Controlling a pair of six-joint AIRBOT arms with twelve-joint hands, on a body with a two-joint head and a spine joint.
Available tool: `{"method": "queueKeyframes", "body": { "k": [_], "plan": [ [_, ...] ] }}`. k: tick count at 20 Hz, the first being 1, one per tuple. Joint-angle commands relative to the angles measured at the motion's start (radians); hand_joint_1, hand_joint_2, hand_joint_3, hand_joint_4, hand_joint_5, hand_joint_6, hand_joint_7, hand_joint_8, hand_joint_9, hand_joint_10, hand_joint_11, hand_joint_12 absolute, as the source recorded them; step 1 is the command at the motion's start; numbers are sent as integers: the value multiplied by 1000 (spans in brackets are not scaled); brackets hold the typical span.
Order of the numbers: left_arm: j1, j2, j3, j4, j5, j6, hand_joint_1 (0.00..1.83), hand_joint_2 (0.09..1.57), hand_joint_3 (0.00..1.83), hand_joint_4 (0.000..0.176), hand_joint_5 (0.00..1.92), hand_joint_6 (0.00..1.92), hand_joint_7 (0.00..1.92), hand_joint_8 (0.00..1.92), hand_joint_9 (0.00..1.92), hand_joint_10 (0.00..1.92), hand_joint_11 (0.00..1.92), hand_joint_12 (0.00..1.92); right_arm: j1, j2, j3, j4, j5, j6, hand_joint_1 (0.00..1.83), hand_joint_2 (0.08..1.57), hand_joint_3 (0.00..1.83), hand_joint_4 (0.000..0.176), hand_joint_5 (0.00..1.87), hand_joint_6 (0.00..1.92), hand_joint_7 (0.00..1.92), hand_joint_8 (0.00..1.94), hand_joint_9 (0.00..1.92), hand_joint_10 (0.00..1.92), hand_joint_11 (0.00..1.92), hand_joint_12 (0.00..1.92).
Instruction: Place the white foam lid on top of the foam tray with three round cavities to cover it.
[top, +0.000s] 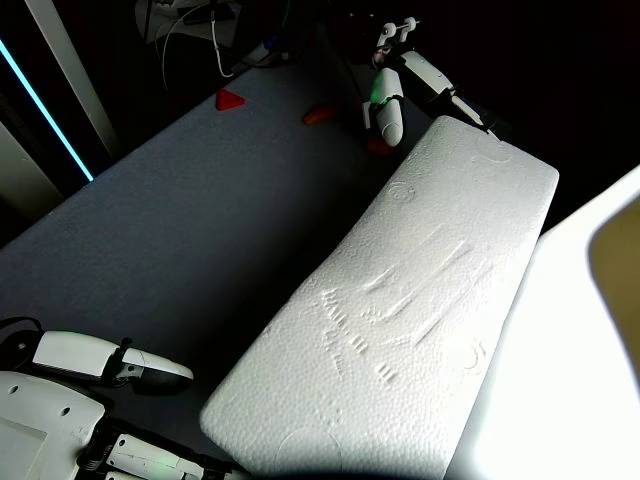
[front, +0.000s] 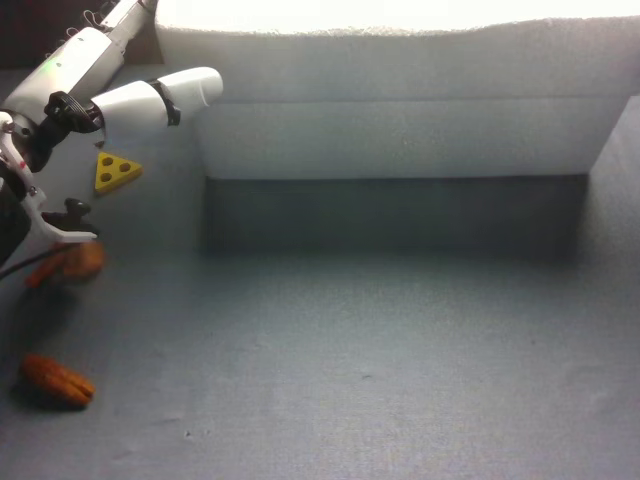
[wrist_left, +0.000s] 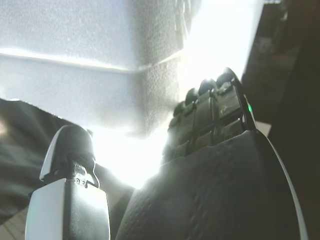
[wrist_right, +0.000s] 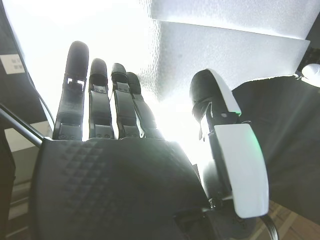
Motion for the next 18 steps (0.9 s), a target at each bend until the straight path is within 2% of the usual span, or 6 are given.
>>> {"method": "queueKeyframes", "body": {
  "k": [1,3,6,7,10,18],
  "plan": [
    [-7,1,1,36,-65,8,419,1195,13,0,11,0,0,0,0,0,0,0,7,15,3,-16,120,1,357,1376,3,0,0,6,35,1,0,319,0,1357],
    [-13,-1,4,37,-61,8,473,1201,10,29,0,0,0,0,0,0,0,0,7,16,8,-10,120,1,381,1357,0,0,0,0,36,7,0,347,0,1408],
    [-12,-1,3,42,-69,3,463,1195,6,44,0,0,0,0,0,0,0,0,7,20,10,-8,122,1,337,1367,2,0,0,0,1,0,0,295,0,1435],
    [-12,-1,3,45,-72,-1,481,1184,0,66,0,0,0,0,0,0,0,0,7,21,9,-8,125,-1,354,1373,3,0,0,0,0,0,0,255,0,1435],
    [-22,-4,3,55,-72,-2,510,1180,0,90,0,0,0,0,0,0,0,0,8,23,7,-8,132,-2,341,1376,0,0,0,0,0,0,0,58,0,1305],
    [-14,-6,10,42,-54,2,499,1159,0,84,0,0,0,0,0,0,0,0,0,21,7,4,121,-9,350,1372,0,0,0,0,0,0,0,0,0,1207]
  ]
}}
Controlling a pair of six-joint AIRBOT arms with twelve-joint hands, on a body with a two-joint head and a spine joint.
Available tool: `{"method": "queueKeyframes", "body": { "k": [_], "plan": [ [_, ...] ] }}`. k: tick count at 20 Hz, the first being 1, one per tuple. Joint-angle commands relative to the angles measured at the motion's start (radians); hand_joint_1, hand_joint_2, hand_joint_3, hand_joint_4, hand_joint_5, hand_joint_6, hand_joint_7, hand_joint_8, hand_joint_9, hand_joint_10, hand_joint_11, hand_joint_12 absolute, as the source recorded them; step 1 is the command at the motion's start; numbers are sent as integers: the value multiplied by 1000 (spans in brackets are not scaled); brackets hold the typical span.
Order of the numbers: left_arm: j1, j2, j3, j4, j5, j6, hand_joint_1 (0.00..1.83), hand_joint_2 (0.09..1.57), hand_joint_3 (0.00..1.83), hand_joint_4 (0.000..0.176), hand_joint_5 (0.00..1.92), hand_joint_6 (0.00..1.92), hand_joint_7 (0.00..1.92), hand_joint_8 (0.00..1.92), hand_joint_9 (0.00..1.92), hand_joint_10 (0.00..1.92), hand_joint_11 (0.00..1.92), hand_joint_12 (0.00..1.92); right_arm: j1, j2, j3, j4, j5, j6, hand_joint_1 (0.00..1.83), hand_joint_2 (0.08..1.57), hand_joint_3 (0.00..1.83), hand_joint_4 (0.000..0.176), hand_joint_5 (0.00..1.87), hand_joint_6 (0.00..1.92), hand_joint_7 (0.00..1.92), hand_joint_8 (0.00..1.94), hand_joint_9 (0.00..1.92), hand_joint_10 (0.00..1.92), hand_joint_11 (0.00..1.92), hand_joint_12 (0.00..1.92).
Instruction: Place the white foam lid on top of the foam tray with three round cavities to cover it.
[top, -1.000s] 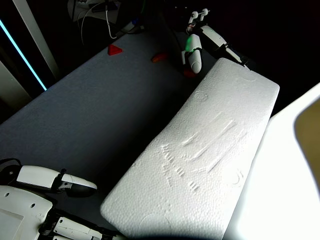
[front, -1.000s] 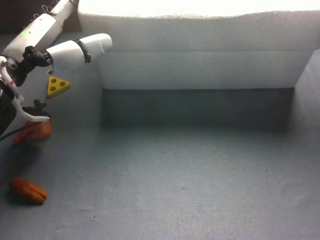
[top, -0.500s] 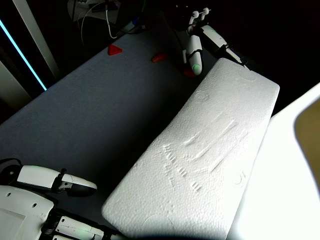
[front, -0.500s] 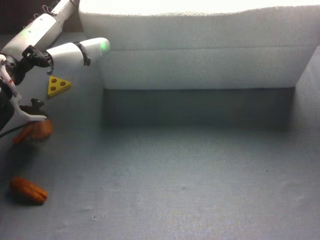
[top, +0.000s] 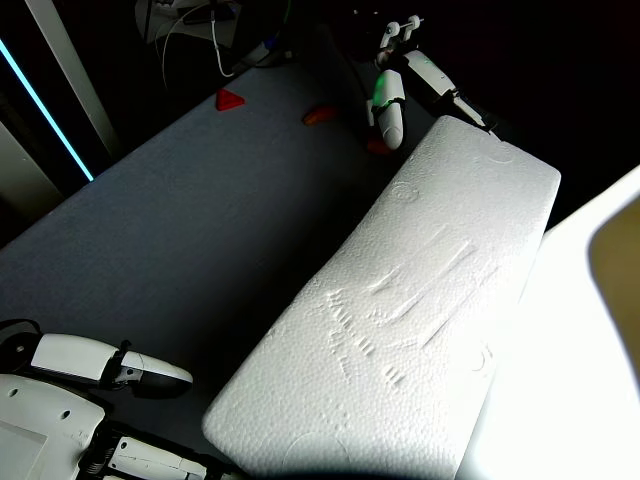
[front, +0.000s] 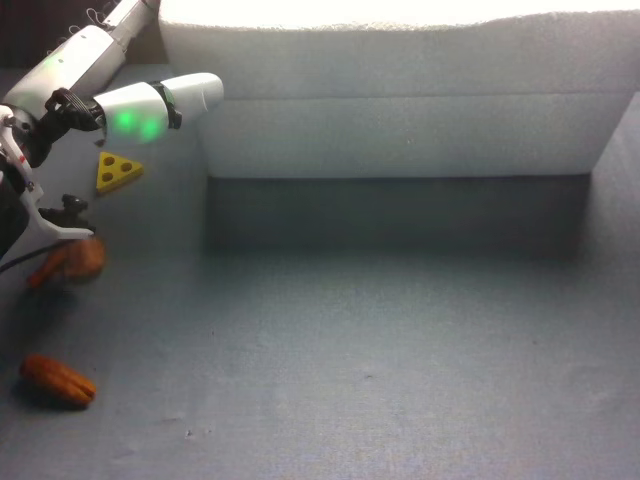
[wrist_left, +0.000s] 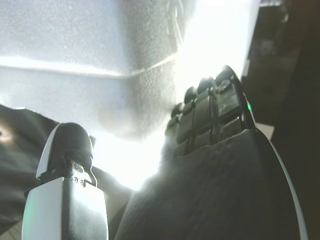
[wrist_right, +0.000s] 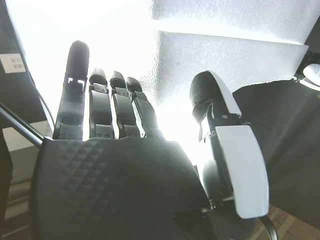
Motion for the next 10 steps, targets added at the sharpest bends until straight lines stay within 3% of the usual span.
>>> {"method": "queueKeyframes", "body": {
  "k": [1,3,4,5,6,8,9,10],
  "plan": [
    [2,-4,0,23,-80,9,506,1171,2,69,0,0,0,0,0,0,10,5,-5,14,5,-6,127,-1,366,1354,0,0,0,0,0,0,0,0,0,1260],
    [12,3,0,12,-77,13,520,1167,0,59,0,0,0,0,0,0,19,10,-14,19,4,8,125,-8,410,1337,0,0,0,0,0,0,0,0,0,1183],
    [16,6,0,8,-77,15,508,1161,0,69,0,0,0,0,0,0,44,24,-19,24,3,16,125,-13,446,1326,0,3,0,0,0,0,0,0,0,1168],
    [20,9,-1,3,-77,16,499,1158,0,29,0,0,0,0,0,0,4,303,-24,29,-1,27,125,-22,511,1303,0,7,0,0,0,0,0,0,0,997],
    [24,11,-2,-1,-78,18,484,1163,1,20,0,0,0,0,0,0,0,361,-27,35,-4,36,125,-32,497,1291,0,11,0,0,0,0,0,0,0,935],
    [35,18,-7,-11,-88,19,484,1165,0,5,0,0,0,0,0,0,0,213,-32,44,-11,43,129,-41,491,1285,0,0,0,0,0,0,0,0,0,813],
    [41,25,-14,-16,-102,19,473,1164,0,4,0,0,0,0,0,0,0,248,-33,47,-14,43,134,-41,459,1288,0,0,0,0,0,0,0,0,0,884],
    [44,29,-20,-17,-112,19,458,1157,0,15,0,0,0,0,0,0,0,257,-35,50,-18,42,141,-41,486,1299,1,0,0,0,0,0,0,0,0,1082]
  ]
}}
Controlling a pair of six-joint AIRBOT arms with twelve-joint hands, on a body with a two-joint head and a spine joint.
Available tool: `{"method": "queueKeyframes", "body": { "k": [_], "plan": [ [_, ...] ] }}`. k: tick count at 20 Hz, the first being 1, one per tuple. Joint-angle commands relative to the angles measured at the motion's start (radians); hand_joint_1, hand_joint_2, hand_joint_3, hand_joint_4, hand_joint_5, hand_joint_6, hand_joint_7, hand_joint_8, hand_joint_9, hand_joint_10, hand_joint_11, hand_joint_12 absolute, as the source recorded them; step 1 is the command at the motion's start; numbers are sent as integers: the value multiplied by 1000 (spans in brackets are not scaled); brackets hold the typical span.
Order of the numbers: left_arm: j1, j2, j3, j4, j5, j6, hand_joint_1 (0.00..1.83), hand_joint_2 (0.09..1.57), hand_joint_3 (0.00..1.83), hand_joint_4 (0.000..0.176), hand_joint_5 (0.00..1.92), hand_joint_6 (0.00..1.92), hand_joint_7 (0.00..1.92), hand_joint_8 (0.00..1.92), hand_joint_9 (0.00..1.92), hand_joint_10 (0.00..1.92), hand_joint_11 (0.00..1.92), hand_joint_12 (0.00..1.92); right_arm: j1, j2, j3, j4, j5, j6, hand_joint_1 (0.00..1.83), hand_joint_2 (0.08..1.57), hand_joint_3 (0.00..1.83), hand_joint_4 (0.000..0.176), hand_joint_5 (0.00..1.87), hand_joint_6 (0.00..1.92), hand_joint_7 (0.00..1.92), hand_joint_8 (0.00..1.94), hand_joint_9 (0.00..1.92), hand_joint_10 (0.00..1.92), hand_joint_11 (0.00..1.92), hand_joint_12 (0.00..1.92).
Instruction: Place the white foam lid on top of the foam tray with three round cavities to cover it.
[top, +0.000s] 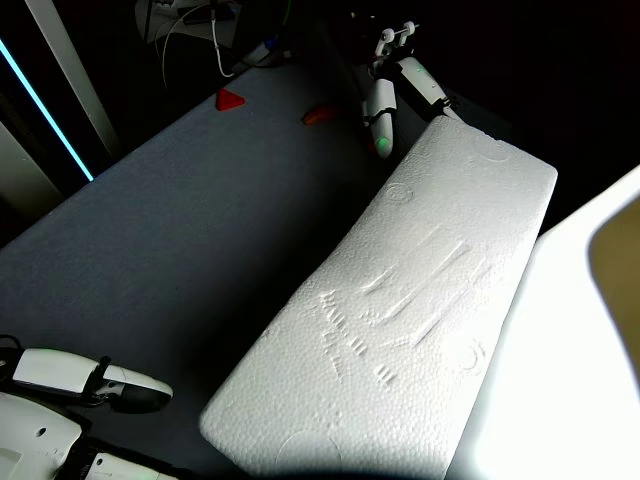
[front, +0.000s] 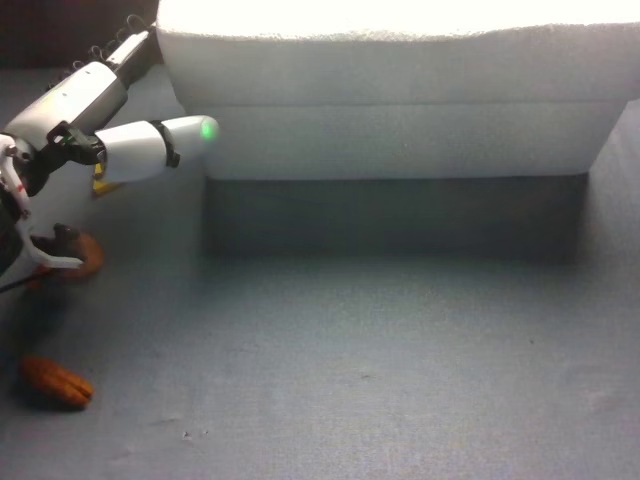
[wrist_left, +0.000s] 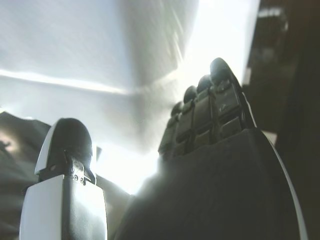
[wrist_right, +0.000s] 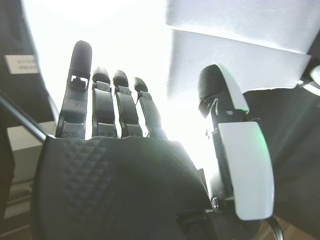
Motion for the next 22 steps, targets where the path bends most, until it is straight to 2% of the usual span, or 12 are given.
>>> {"method": "queueKeyframes", "body": {
  "k": [1,4,5,6,7,10,11,12,14,17,19,22],
  "plan": [
    [-1,19,-4,-6,-152,-2,473,1155,0,25,0,0,0,0,0,0,0,254,-1,21,0,-11,142,0,507,1304,1,0,0,0,0,0,13,8,0,1269],
    [9,44,-36,-8,-200,7,463,1153,0,30,0,0,0,0,0,0,0,142,-11,40,-25,-20,175,0,471,1298,0,17,0,0,0,0,0,0,0,1243],
    [12,51,-46,-8,-217,10,432,1146,0,40,0,0,0,0,0,0,0,127,-13,45,-32,-27,184,0,478,1294,1,25,0,0,0,0,0,228,0,1462],
    [15,57,-53,-8,-229,10,404,1145,0,43,0,0,0,0,0,0,0,70,-14,46,-35,-31,188,0,468,1283,0,28,0,0,0,0,0,144,0,1470],
    [17,61,-58,-8,-239,11,408,1142,0,44,0,0,0,0,0,0,0,13,-14,46,-37,-33,190,0,474,1273,0,52,0,0,0,0,0,70,0,1422],
    [24,76,-80,-8,-280,15,470,1152,3,9,0,0,0,0,0,0,0,0,-14,46,-42,-43,197,0,508,1274,0,46,0,0,0,0,0,0,0,1364],
    [25,81,-88,-7,-293,17,458,1150,2,0,0,0,0,0,0,0,4,2,-14,46,-43,-44,200,0,491,1272,0,52,0,0,0,0,0,0,0,1314],
    [26,86,-94,-6,-300,22,469,1153,3,0,0,0,0,0,0,0,0,0,-14,46,-44,-45,202,0,489,1273,0,81,0,0,0,0,0,0,0,1302],
    [26,88,-98,-2,-306,22,463,1150,1,14,0,0,0,0,0,0,0,0,-14,46,-45,-48,203,0,500,1275,0,57,0,0,0,0,22,15,0,1370],
    [25,86,-98,0,-303,22,464,1144,0,11,0,0,0,0,0,0,3,1,-13,42,-45,-50,203,1,474,1267,0,47,0,0,0,0,0,0,0,1335],
    [24,82,-97,4,-296,22,451,1150,1,0,0,0,0,0,0,0,0,0,-13,37,-44,-52,203,2,460,1278,2,17,0,0,0,0,0,0,0,1393],
    [23,72,-89,8,-283,14,420,1143,0,25,0,0,0,0,0,0,11,6,-14,33,-41,-52,196,3,430,1275,0,0,0,0,0,0,0,0,0,1374]
  ]
}}
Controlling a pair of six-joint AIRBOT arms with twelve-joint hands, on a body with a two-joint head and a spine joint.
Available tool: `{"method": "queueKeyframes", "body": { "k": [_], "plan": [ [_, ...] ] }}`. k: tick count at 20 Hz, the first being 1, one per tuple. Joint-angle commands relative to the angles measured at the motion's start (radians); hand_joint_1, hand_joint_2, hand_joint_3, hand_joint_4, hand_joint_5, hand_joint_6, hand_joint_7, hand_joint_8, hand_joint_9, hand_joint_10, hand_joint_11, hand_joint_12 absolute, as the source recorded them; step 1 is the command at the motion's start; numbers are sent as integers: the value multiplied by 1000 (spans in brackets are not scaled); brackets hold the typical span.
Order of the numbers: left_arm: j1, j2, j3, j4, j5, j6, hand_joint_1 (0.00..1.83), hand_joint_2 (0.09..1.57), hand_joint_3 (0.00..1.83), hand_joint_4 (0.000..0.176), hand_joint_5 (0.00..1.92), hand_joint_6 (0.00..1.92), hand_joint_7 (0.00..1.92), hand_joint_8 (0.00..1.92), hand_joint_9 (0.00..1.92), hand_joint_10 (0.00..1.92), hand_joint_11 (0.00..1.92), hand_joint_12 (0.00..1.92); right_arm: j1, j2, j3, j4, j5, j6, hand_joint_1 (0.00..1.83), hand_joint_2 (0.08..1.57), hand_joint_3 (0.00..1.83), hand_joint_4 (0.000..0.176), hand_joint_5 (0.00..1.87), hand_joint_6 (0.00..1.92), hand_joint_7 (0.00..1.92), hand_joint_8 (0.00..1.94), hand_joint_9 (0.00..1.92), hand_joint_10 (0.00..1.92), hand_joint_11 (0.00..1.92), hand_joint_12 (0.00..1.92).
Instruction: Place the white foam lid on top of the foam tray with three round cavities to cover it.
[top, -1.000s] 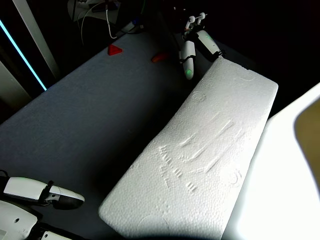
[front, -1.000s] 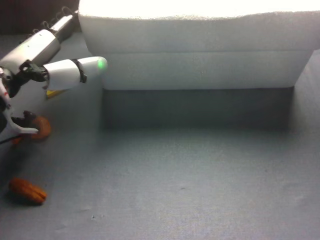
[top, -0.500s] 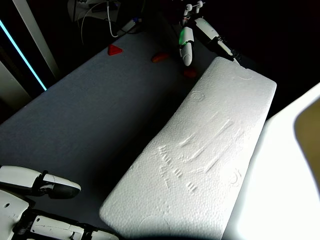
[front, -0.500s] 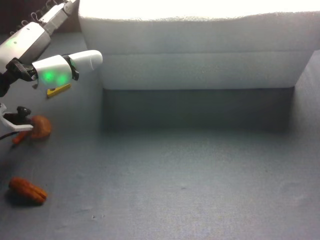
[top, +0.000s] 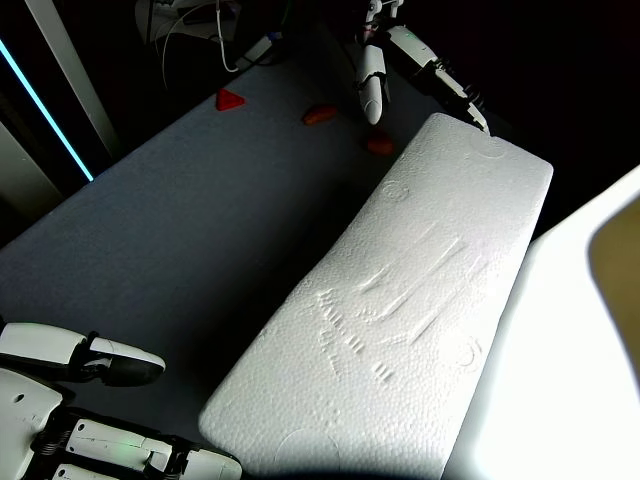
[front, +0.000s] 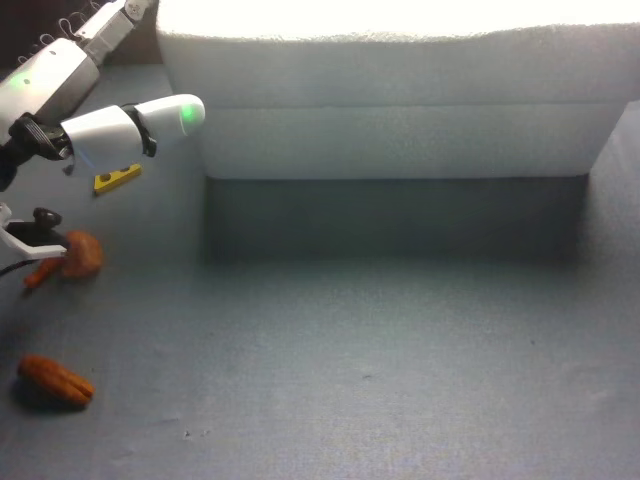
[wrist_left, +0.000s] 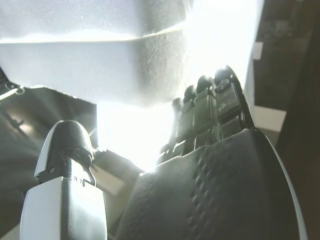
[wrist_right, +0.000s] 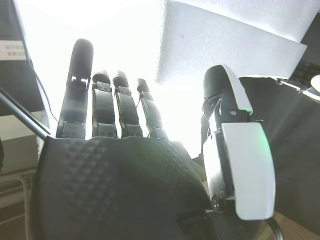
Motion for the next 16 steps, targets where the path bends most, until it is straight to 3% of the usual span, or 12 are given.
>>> {"method": "queueKeyframes", "body": {
  "k": [1,5,6,7,9,10,12,14,15,16],
  "plan": [
    [-8,0,6,-1,-108,-8,406,1144,0,24,0,0,0,0,0,0,22,12,0,11,9,-1,119,3,428,1280,2,0,0,0,0,0,1,0,0,1362],
    [-15,-20,22,14,-83,-21,366,1144,0,47,0,0,0,0,0,0,40,31,-1,5,20,5,106,5,451,1321,2,0,0,0,0,0,0,0,0,1077],
    [-17,-25,26,18,-75,-23,379,1141,0,45,0,0,0,0,0,0,7,275,0,5,25,7,98,6,461,1332,3,0,0,0,0,0,0,0,0,969],
    [-19,-30,29,20,-71,-25,391,1145,0,43,0,0,0,0,0,0,1,381,0,5,33,8,89,10,464,1335,3,0,0,0,0,0,0,0,0,948],
    [-21,-35,34,20,-63,-26,407,1153,1,43,0,0,0,0,0,0,0,338,1,5,43,8,77,14,434,1330,0,0,0,0,0,0,0,0,0,952],
    [-22,-36,36,21,-59,-26,405,1135,0,56,0,0,0,0,0,0,0,413,3,0,50,8,69,15,459,1323,0,0,0,0,0,0,0,0,0,945],
    [-23,-37,36,21,-60,-26,421,1127,0,60,0,0,0,0,0,0,0,621,10,-7,58,7,64,17,465,1315,0,0,0,0,0,0,0,0,0,905],
    [-25,-38,36,23,-60,-26,437,1128,0,62,0,0,0,0,0,0,0,394,11,-8,60,7,64,17,443,1304,0,10,0,0,0,0,0,0,0,998],
    [-26,-38,36,24,-61,-26,434,1127,0,76,0,0,0,0,0,0,0,304,11,-9,60,7,64,17,453,1300,0,4,0,0,0,0,0,0,0,1078],
    [-24,-38,35,25,-64,-26,437,1130,0,73,0,0,0,0,0,0,0,245,10,-10,58,4,64,18,456,1292,0,7,0,0,0,0,0,0,0,1094]
  ]
}}
